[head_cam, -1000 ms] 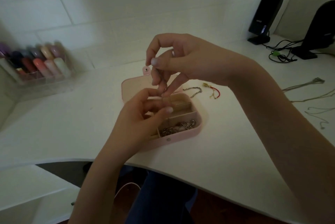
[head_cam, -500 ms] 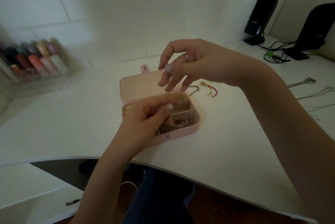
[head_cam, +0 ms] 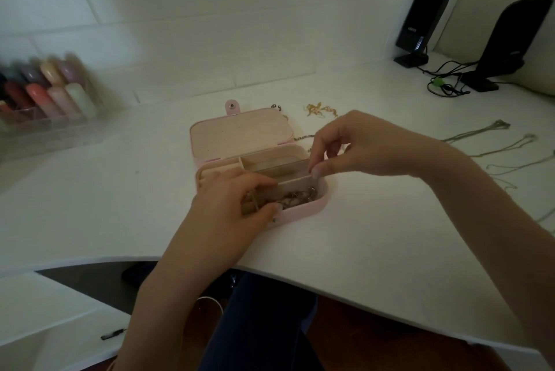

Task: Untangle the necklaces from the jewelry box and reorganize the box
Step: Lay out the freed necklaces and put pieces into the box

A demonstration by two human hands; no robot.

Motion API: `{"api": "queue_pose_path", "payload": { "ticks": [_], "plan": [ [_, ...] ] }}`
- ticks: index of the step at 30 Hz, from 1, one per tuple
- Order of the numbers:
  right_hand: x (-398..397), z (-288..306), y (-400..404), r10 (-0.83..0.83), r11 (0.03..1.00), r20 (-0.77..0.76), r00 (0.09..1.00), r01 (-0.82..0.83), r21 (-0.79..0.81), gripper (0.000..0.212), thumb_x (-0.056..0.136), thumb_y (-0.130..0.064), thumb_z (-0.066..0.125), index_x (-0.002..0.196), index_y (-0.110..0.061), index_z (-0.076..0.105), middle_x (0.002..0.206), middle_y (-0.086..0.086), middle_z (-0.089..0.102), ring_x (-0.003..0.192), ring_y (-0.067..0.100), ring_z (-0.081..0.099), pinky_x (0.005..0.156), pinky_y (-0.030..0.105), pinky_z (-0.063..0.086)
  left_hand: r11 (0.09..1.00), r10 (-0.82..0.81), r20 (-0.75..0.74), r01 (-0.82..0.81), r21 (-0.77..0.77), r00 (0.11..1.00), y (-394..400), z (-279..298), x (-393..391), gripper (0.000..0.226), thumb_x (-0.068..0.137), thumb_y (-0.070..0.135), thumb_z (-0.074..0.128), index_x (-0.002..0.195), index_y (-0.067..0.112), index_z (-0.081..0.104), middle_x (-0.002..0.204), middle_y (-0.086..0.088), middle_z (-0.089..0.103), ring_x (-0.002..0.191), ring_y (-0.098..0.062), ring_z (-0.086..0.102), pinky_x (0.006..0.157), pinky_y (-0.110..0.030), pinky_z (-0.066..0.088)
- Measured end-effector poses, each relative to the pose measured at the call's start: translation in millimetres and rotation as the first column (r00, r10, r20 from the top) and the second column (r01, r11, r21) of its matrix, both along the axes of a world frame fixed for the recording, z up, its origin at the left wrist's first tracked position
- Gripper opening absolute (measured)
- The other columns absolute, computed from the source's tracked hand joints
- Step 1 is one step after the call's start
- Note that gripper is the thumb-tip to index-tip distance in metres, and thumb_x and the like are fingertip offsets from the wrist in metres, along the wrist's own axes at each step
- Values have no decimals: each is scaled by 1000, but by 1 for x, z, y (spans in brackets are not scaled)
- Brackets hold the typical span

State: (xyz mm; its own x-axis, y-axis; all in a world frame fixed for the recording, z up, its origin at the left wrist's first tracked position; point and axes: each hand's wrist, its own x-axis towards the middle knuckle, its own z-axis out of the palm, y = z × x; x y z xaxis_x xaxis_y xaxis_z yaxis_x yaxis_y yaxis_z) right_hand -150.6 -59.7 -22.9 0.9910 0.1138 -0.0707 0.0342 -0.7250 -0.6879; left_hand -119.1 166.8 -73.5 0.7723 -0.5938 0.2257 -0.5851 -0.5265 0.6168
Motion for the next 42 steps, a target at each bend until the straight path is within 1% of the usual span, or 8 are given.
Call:
{"api": "queue_pose_path", "payload": {
  "ticks": [5,11,16,20,23,28,33,42],
  "plan": [
    [-3,-23,3,-37,999,29,999,38,-8,7,71,-22,81,72,-26,75,70,5,64,58,4,39,58,21,35,999,24,70,-21,-44,997,-5,-2,-1,21,82,22,70,99,33,69,92,26,56,100,-13,52,91,-32,42],
    [-13,-29,-6,-79,990,104,991,66,123,11,80,-12,74,83,-23,76,72,-13,67,60,2,46,61,13,38,990,-31,87,19,138,996,-19,-6,-12,40,76,62,46,110,48,62,107,26,61,106,-1,47,94,-36,38],
    [-30,-26,-41,-263,948,109,959,235,217,9,80,-15,74,85,-22,75,84,0,71,73,22,54,70,22,43,993,-64,86,55,109,994,-24,-6,-9,27,75,41,54,96,46,69,94,28,63,101,-6,53,91,-46,43],
    [-40,-29,-97,-559,829,218,800,545,124,11,87,-15,68,96,-19,73,87,-6,69,72,18,55,52,8,37,993,-86,83,79,90,993,-30,-6,-13,22,80,39,60,95,51,69,82,42,51,98,-2,52,93,-42,42],
    [-46,-38,-152,-726,650,322,607,759,36,16,91,-14,61,103,-21,70,104,-1,67,85,13,58,68,16,41,994,-107,6,107,37,994,-31,-2,-11,18,77,59,51,88,60,64,82,41,59,91,8,53,86,-22,40],
    [-46,-55,-220,-840,403,397,371,915,-4,26,94,-5,51,114,-12,66,122,11,62,104,22,58,87,30,46,996,-25,-6,25,-85,1000,-35,1,-4,27,82,12,69,80,39,70,70,50,52,76,23,50,66,2,33],
    [-36,-70,-245,-855,334,339,392,917,-218,29,96,-6,46,119,-5,64,131,19,54,117,37,51,99,38,41,995,50,47,-46,-83,998,-39,-3,3,56,69,-6,73,71,48,57,66,31,60,80,18,54,66,3,35],
    [-26,-72,-239,-857,284,369,360,927,-245,32,90,10,48,112,-3,68,119,19,61,107,35,57,97,38,46,993,81,31,-78,-86,996,-42,-4,10,41,74,-10,68,81,30,69,72,30,56,70,16,55,68,7,33]
  ]
}}
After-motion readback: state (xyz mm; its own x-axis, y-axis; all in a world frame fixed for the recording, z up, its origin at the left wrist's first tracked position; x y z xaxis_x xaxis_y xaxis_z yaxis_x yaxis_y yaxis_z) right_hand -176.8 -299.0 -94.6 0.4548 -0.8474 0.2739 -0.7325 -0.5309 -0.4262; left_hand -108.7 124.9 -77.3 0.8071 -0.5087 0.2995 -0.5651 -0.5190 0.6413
